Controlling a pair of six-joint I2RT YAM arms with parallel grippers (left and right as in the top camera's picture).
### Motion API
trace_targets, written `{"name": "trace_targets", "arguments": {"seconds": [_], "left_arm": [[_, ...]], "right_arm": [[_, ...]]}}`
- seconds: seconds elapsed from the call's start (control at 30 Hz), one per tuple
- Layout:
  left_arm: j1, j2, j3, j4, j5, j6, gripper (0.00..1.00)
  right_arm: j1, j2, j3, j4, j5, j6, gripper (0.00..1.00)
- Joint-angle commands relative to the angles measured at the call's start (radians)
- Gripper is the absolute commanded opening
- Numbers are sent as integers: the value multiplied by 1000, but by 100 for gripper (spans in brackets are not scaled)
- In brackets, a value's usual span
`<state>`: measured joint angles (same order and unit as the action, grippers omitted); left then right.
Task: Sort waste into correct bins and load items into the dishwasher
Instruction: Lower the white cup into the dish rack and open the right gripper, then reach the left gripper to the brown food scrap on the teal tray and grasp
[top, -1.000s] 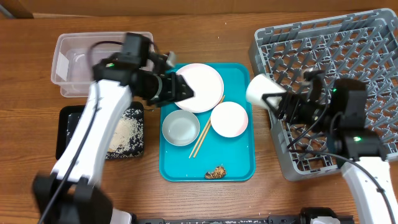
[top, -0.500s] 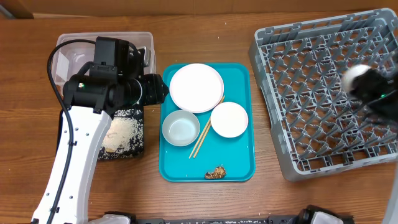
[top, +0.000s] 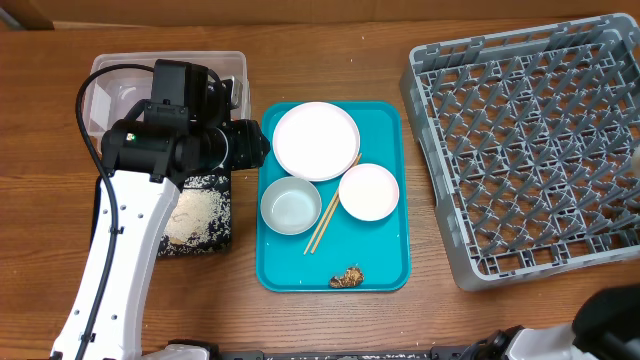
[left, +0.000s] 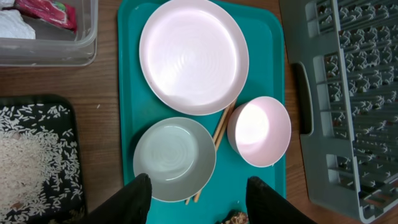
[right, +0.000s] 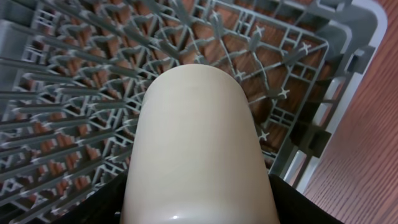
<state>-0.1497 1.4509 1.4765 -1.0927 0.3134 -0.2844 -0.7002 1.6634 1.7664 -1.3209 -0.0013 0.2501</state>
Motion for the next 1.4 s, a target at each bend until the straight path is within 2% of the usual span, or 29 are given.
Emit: {"name": "trace_targets", "arguments": {"seconds": [0.0, 0.3, 0.37, 0.4, 0.43, 0.5, 0.6, 0.8, 0.87, 1.0, 1.13, 1.37], "left_arm": [[-1, -13, 12, -2, -7, 15, 52], [-1, -13, 12, -3, -9, 15, 52], [-1, -13, 12, -3, -10, 15, 52], [-2, -13, 12, -3, -9, 15, 52], [-2, -13, 12, -3, -9, 15, 53], [-1, -13, 12, -3, -9, 15, 53], [-2, -13, 12, -3, -10, 15, 53], [-2, -13, 12, -3, -9, 15, 55], [-2, -13, 12, -4, -10, 15, 55], [-2, -13, 12, -4, -10, 16, 56], [-2, -13, 12, -8, -10, 20, 58], [-76, -12, 11, -18, -22, 107, 58]], "right_arm": [[-8, 59, 27, -21, 9, 13, 41], [-9, 159, 19, -35, 68, 13, 44], [-9, 170, 19, -35, 68, 13, 49], [-9, 185, 18, -38, 68, 13, 57], [-9, 189, 18, -38, 68, 13, 59], [-9, 194, 13, -38, 68, 13, 72], [-9, 195, 6, -36, 67, 13, 84], [-9, 195, 6, -34, 27, 13, 91], [-9, 195, 6, -32, -35, 13, 100], [-9, 195, 6, -42, -188, -23, 100], [-1, 184, 7, -60, -243, -41, 100], [62, 25, 8, -47, -432, -137, 100]]}}
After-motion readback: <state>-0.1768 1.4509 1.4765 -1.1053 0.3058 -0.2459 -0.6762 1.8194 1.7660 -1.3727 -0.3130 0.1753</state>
